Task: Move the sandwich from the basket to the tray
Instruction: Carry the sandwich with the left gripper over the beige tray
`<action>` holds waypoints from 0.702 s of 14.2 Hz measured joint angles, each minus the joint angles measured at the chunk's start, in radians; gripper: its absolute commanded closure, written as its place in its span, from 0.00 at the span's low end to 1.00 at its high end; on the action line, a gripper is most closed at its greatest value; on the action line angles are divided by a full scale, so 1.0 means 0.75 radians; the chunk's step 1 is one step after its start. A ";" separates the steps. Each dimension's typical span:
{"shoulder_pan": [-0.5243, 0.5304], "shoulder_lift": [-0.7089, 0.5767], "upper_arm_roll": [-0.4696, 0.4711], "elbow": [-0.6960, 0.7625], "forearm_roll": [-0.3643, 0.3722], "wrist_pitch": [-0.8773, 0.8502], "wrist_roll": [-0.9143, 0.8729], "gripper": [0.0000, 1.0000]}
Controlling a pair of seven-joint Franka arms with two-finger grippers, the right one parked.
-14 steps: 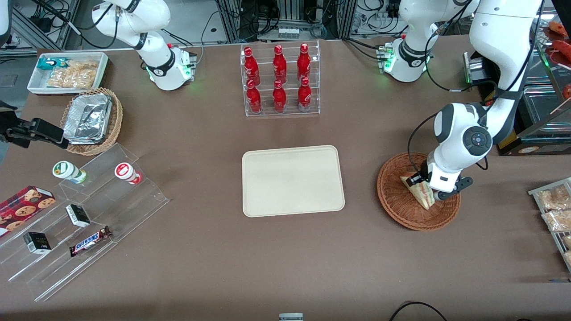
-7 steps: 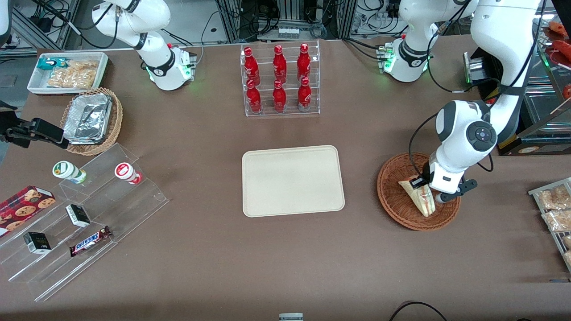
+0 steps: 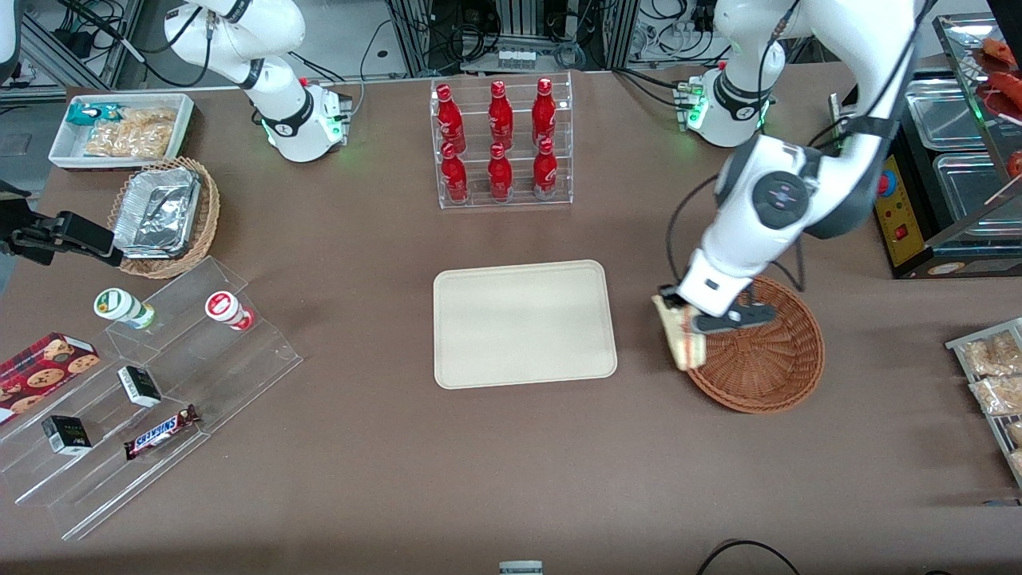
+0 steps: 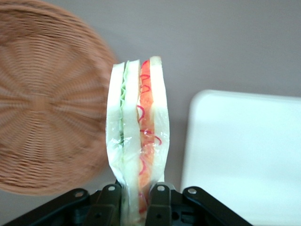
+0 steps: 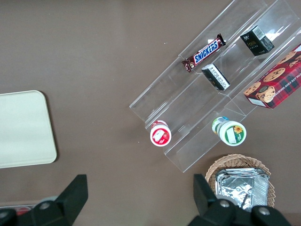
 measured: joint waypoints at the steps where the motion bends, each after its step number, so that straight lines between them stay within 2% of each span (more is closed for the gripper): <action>1: -0.039 0.010 -0.020 0.013 0.000 -0.010 -0.010 0.86; 4: -0.174 0.094 -0.025 0.098 0.031 -0.052 -0.055 0.86; 7: -0.306 0.267 -0.026 0.242 0.256 -0.074 -0.292 0.86; 8: -0.354 0.346 -0.025 0.312 0.310 -0.075 -0.367 0.86; 10: -0.439 0.497 -0.017 0.463 0.358 -0.105 -0.449 0.84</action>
